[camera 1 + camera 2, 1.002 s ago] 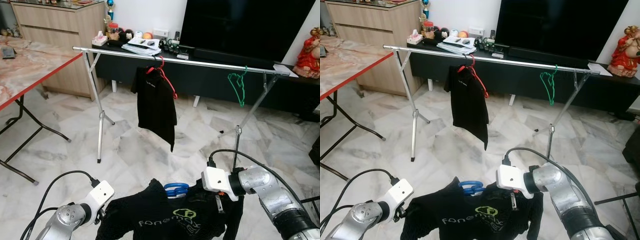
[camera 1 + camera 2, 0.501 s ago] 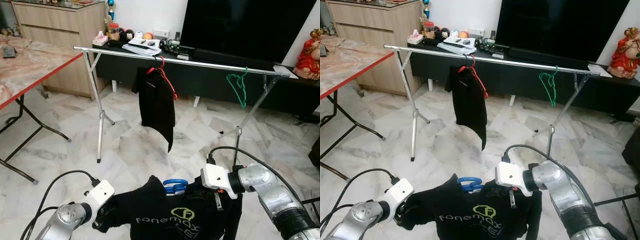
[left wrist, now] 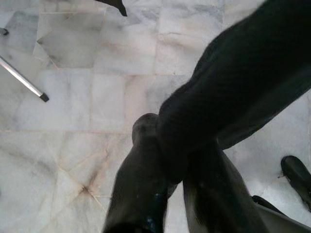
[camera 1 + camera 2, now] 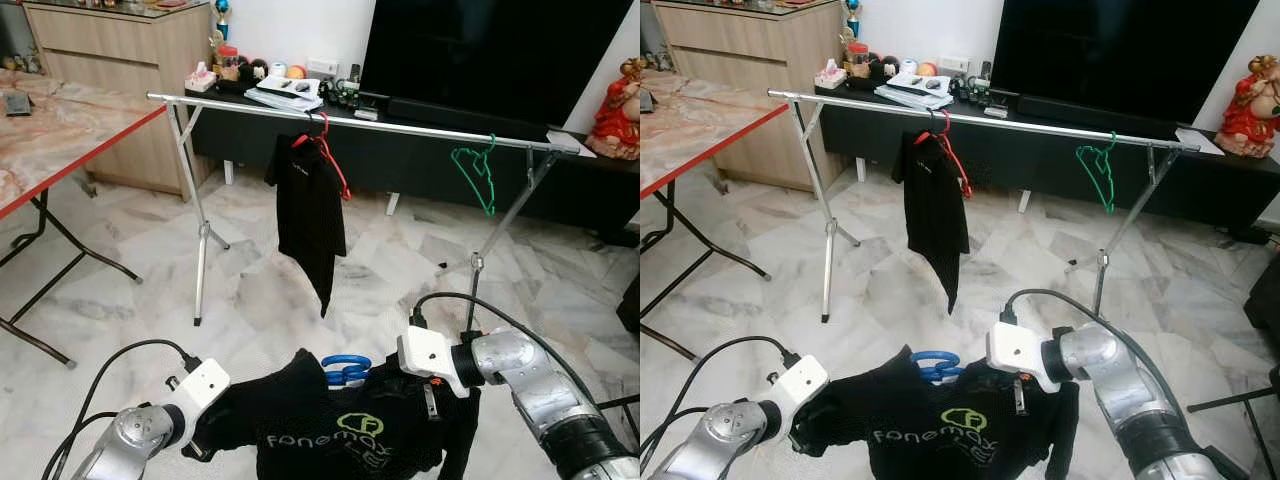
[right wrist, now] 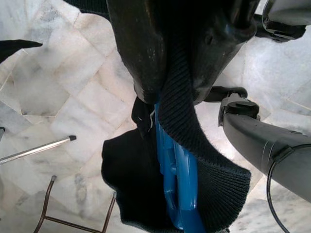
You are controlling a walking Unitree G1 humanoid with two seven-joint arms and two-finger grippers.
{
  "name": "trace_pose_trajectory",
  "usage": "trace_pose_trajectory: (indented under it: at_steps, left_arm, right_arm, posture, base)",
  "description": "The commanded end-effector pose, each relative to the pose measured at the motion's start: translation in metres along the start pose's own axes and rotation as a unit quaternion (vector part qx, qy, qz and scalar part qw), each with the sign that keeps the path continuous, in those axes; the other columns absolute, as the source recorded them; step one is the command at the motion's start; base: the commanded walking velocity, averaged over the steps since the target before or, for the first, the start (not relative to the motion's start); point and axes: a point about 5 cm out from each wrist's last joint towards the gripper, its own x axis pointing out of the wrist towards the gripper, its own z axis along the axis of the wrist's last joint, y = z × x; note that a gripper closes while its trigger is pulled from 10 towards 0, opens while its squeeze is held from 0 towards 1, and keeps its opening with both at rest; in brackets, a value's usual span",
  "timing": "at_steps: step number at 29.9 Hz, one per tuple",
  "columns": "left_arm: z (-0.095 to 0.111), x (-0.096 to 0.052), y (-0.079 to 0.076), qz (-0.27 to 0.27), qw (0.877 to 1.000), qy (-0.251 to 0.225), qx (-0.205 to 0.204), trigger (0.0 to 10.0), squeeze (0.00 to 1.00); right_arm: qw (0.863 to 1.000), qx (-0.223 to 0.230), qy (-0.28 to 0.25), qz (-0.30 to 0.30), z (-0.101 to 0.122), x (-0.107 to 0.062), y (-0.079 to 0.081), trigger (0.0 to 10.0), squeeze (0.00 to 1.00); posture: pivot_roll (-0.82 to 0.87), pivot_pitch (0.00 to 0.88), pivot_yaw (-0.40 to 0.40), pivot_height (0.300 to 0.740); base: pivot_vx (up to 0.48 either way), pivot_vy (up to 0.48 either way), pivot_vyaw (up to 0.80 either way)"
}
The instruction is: Hang hanger
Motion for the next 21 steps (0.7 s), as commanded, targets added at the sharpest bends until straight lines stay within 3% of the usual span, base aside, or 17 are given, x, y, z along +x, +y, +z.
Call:
trace_pose_trajectory:
  at_steps: [1,14,21]
  left_arm:
    - [0.009,0.001,0.0,0.0,1.0,-0.018,-0.005,0.0,0.0]
    - [0.009,-0.004,0.012,0.04,0.999,-0.027,-0.024,0.0,0.0]
    - [0.005,-0.006,0.026,0.112,0.992,-0.019,-0.046,0.0,0.0]
  right_arm:
    - [1.0,-0.014,-0.011,-0.01,0.008,-0.002,-0.004,10.0,0.0]
    - [0.999,-0.013,0.005,-0.03,0.004,-0.002,-0.006,10.0,0.0]
    - [0.993,-0.01,0.076,-0.094,-0.012,-0.008,-0.016,10.0,0.0]
  posture:
    - [0.14,0.0,-0.108,0.74]
    - [0.14,0.0,-0.099,0.74]
    - [0.14,0.0,-0.097,0.74]
  base:
    - [0.0,0.0,0.0]
    - [0.0,0.0,0.0]
    - [0.0,0.0,0.0]
